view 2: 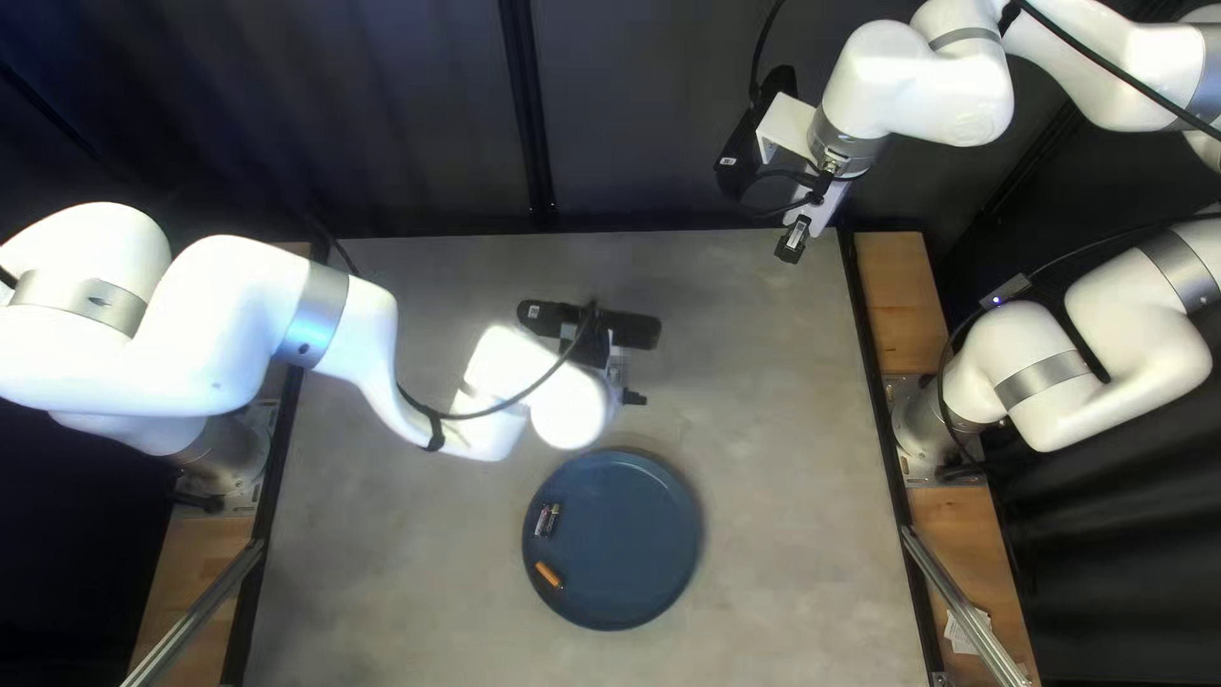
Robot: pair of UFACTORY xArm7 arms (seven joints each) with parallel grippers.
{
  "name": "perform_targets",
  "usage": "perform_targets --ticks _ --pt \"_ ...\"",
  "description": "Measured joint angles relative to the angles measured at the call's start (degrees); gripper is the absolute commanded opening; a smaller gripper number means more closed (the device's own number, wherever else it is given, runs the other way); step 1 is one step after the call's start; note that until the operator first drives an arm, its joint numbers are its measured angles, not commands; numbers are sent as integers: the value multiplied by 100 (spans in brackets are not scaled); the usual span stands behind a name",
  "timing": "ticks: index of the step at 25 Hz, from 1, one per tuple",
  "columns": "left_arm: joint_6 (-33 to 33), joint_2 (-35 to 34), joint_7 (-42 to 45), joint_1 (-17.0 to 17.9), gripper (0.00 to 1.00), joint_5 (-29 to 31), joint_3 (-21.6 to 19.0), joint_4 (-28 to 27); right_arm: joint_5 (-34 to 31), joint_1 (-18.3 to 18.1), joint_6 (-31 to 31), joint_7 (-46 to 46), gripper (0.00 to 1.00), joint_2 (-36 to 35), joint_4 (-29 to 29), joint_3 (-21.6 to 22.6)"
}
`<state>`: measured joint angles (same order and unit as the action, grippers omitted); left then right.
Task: Pick up the batteries from the table and place them into the container
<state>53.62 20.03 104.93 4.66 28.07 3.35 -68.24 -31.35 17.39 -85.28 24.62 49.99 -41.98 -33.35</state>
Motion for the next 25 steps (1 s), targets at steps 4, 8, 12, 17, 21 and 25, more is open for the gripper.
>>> perform_targets --ticks 4,8,12,17,21,25 --pt "-145 -350 -860 -227 100 -722 -163 281 0 0 0 0 100 0 0 0" --pt "57 -251 -1927 -330 100 -1727 -593 -54 0 0 0 0 100 0 0 0" --pt "231 332 -2548 -253 100 -2270 -1085 -673 0 0 0 0 100 0 0 0" --pt "270 926 -2909 -20 100 -2346 -1414 -1178 0 0 0 0 100 0 0 0" --pt "356 1117 -3286 138 100 -2172 -1546 -1353 0 0 0 0 100 0 0 0" --pt "407 1142 -4100 80 100 -2126 -1727 -1394 0 0 0 0 100 0 0 0"
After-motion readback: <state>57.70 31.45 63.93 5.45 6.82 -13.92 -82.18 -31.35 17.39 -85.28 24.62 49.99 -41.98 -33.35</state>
